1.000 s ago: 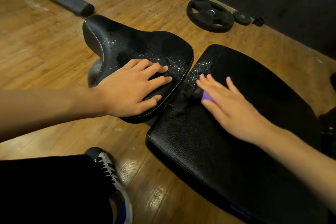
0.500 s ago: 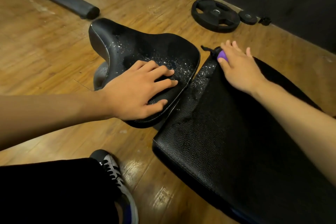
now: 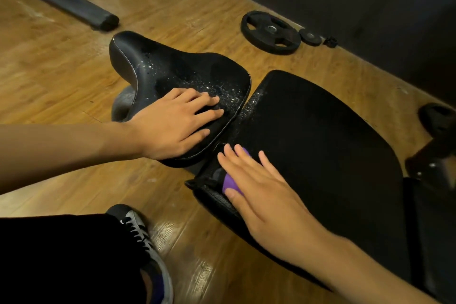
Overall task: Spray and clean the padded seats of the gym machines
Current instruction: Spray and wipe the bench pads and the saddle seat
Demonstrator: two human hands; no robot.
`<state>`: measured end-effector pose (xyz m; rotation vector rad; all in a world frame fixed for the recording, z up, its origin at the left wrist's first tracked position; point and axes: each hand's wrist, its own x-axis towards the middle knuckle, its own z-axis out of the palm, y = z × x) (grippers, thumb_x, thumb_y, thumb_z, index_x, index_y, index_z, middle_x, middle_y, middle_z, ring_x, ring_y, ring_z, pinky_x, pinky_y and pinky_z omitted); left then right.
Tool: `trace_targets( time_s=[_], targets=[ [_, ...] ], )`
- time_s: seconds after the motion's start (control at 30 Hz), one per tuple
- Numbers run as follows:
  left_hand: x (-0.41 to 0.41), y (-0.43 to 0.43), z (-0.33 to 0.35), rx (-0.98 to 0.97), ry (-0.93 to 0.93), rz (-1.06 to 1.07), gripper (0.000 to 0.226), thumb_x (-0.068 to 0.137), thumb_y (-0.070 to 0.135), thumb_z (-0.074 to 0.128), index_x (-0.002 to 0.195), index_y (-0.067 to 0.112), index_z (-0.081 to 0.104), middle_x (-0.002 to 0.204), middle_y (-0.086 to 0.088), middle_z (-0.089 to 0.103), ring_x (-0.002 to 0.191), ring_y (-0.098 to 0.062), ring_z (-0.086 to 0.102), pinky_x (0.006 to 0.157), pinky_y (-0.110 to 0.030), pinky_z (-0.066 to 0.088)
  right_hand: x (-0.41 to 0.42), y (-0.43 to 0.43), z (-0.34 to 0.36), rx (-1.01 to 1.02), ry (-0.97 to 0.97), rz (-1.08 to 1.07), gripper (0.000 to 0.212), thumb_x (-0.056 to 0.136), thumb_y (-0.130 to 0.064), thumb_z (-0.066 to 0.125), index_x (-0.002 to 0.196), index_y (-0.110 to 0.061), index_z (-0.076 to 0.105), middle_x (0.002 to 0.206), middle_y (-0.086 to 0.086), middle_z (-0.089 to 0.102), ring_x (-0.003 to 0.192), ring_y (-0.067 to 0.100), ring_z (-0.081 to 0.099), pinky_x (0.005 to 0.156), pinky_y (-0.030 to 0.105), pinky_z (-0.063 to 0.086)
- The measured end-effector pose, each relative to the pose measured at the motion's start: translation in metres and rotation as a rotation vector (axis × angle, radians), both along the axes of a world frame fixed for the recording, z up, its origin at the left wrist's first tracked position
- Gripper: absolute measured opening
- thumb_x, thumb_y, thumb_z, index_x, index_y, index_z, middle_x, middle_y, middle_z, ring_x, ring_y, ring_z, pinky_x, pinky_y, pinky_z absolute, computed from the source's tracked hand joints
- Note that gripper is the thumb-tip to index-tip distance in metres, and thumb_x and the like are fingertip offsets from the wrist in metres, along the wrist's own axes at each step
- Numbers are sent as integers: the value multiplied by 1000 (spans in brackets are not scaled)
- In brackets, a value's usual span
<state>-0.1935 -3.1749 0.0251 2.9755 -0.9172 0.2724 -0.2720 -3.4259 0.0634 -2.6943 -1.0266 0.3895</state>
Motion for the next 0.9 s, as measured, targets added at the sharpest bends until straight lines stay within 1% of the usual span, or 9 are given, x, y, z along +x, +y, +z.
trace_targets(
  time_s=[0.2,0.27,0.37,0.5,0.6,0.67,0.73,0.83,0.9],
  targets=[
    [0,0,1,6,0,3,59,104,48,25,151,18,45,153,-8,46,134,-31,45,110,-48,38,49,-17,-7,-26,-93,67,62,102,-53,20,159,-30,19,165,-16,11,149,-7,-5,122,31,-15],
    [0,0,1,1,2,6,59,104,48,25,151,18,45,153,-8,46,134,-32,45,110,-48,38,78,-23,-12,-20,-108,11,61,101,-51,24,158,-29,22,164,-15,13,150,-5,-2,121,33,-15],
    [-1,-1,0,-6,4,9,60,103,48,25,151,18,45,153,-8,45,135,-31,44,111,-47,35,131,-29,-13,-32,-139,-84,54,107,-41,31,158,-26,22,165,-10,16,151,2,2,124,45,-10],
    [0,0,1,-14,6,2,60,103,49,26,151,18,46,153,-8,46,134,-30,43,110,-46,34,204,-35,-5,-102,-174,-222,55,107,-37,32,159,-25,19,166,-3,14,153,9,3,122,48,-9],
    [2,0,0,-27,2,-5,58,103,48,29,149,18,47,151,-7,46,131,-29,45,108,-45,34,244,-31,3,-87,-166,-319,51,108,-35,33,157,-22,25,162,7,28,153,21,15,123,50,-6],
    [4,1,1,-37,5,-8,56,102,47,31,147,19,49,150,-6,47,128,-29,46,106,-45,35,262,-27,4,-76,-153,-386,43,108,-35,33,148,-21,40,146,14,52,143,32,36,124,53,-2],
    [6,2,1,-43,8,-12,55,101,46,33,146,19,51,148,-6,49,125,-29,47,104,-46,37,274,-21,1,-95,-189,-433,36,108,-37,33,133,-19,51,128,14,63,131,37,48,123,57,-1],
    [8,3,0,-48,11,-17,55,101,46,35,145,19,52,148,-5,49,123,-29,48,102,-48,38,270,-14,-5,-130,-240,-466,31,107,-36,33,124,-20,53,122,13,64,127,37,50,122,59,-3],
    [7,3,-1,-52,11,-15,55,100,46,34,144,19,52,148,-5,49,123,-29,49,104,-47,38,255,-8,-8,-133,-292,-425,30,106,-35,37,127,-23,55,135,12,55,135,34,44,122,58,-2]
  ],
)
